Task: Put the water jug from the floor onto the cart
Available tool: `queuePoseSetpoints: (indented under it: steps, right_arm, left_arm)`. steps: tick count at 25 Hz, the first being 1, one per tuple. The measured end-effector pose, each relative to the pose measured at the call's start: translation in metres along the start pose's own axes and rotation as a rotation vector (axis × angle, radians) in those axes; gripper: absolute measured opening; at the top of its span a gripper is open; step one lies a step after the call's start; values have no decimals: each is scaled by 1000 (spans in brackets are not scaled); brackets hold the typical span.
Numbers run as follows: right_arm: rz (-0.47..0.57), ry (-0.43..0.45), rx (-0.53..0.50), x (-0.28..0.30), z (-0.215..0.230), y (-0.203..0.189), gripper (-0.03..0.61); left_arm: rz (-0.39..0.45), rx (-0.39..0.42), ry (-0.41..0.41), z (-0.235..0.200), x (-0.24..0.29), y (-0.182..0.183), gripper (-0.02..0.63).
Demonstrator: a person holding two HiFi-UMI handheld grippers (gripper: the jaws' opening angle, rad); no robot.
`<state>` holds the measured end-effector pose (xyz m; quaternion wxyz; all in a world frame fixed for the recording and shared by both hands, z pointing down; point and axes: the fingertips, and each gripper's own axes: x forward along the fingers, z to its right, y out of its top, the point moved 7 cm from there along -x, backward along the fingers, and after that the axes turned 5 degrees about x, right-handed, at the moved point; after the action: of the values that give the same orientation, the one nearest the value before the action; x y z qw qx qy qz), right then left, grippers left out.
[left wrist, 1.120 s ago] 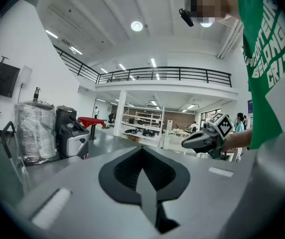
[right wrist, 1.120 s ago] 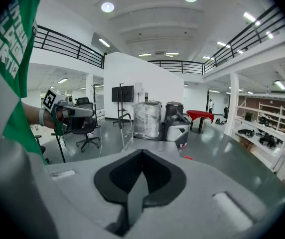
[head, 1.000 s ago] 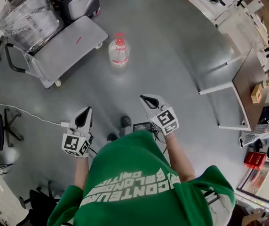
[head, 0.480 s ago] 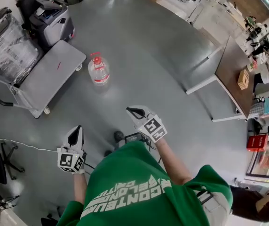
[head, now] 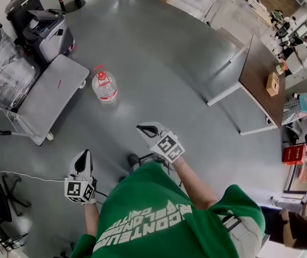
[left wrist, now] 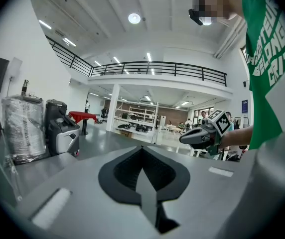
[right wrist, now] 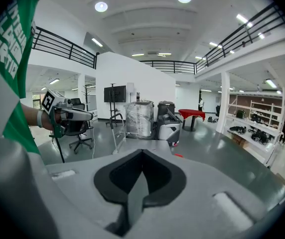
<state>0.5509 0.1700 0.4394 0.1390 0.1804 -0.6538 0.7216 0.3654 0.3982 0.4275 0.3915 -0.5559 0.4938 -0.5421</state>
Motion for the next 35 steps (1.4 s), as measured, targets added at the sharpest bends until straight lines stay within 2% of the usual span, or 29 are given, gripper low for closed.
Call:
queuePoseSetpoints:
  steps: [12,21,26,35]
  right_arm:
    - [4,50,3,13,37,-1,-8]
    - [-26,22,50,8,69,-15,-8]
    - [-38,-13,57,15,78,-15,-8]
    - [-64,-90,84,49,88,3,-8]
  left_arm:
    - [-19,-6,35,5,38,4,12]
    - [-37,-34,-13,19,77,-2,12]
    - [-27,-42,-50,4,98,-1,12]
    - [-12,-53,-128,-50,133,5,12]
